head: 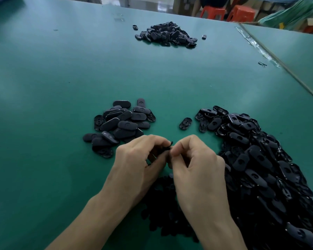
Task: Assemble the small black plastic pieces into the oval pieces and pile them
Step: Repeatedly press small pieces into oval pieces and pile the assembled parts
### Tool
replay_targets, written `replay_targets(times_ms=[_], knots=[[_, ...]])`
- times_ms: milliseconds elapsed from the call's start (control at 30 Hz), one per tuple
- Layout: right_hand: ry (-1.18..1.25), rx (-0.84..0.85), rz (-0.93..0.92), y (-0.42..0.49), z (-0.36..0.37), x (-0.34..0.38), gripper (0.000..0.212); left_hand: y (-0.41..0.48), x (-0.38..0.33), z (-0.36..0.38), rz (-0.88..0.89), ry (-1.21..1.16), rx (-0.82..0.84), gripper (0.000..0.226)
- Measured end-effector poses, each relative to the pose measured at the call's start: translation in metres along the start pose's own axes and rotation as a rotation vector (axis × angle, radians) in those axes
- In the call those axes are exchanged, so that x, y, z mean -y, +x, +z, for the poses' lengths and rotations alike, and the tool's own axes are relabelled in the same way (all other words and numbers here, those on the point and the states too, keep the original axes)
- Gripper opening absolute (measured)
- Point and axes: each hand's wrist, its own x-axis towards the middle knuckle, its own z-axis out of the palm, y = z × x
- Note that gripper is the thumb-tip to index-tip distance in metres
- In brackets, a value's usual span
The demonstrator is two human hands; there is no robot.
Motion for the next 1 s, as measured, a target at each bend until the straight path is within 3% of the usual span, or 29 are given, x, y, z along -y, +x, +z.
replay_targets(times_ms=[200,433,567,1000], knots=[[0.029,0.064,-0.055,-0.001,-0.001,-0.005,0.027,0.0,0.003,0.0,-0.071,-0.06,-0.014,0.011],[0.013,0.046,-0.119,0.002,-0.009,-0.015,0.03,0.001,-0.001,-0.002,-0.289,-0.483,0.045,0.019],[0.132,0.022,-0.132,0.001,-0.014,-0.021,0.02,0.002,0.001,-0.005,-0.312,-0.589,0.114,0.021],[0.271,0.111,-0.055,-0.003,-0.021,-0.038,0.011,0.003,0.003,-0.011,-0.326,-0.657,0.227,0.021]])
